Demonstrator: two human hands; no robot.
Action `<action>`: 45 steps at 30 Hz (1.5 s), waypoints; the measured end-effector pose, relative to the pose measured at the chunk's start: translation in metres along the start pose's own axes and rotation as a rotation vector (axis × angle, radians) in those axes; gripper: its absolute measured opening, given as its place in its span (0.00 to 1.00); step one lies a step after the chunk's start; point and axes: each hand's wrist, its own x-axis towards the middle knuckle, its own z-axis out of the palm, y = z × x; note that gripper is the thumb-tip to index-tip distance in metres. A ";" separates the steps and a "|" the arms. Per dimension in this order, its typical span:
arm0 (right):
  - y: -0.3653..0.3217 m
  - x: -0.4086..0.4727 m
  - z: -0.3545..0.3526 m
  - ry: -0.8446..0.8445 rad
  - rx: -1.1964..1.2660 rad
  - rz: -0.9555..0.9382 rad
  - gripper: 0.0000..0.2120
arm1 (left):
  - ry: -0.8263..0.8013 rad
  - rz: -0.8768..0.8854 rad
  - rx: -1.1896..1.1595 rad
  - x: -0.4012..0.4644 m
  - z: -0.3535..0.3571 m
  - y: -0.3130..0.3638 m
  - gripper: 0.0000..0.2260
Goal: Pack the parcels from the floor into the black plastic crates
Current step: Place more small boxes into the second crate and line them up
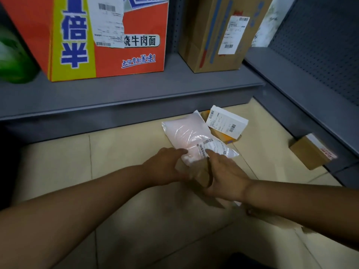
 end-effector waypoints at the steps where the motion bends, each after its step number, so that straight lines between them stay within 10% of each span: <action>1: -0.010 0.007 -0.004 0.060 0.000 -0.030 0.49 | -0.032 -0.017 -0.112 -0.002 -0.007 0.004 0.29; 6: -0.055 0.029 -0.022 0.289 -0.086 -0.195 0.49 | -0.001 -0.067 -0.548 -0.016 -0.045 0.007 0.13; 13: -0.091 0.038 -0.035 0.474 -0.142 -0.437 0.48 | 0.057 -0.190 -0.661 -0.043 -0.085 -0.029 0.24; 20: -0.111 0.059 -0.062 0.281 0.037 -0.406 0.51 | 0.287 -0.042 -0.520 -0.100 -0.123 -0.076 0.53; 37: -0.378 0.123 -0.123 0.476 -0.156 -0.883 0.51 | 1.128 -0.043 0.202 -0.307 -0.213 -0.165 0.42; 45: -0.531 0.115 -0.100 0.186 0.043 -0.807 0.56 | 1.531 -0.245 0.384 -0.379 -0.200 -0.220 0.37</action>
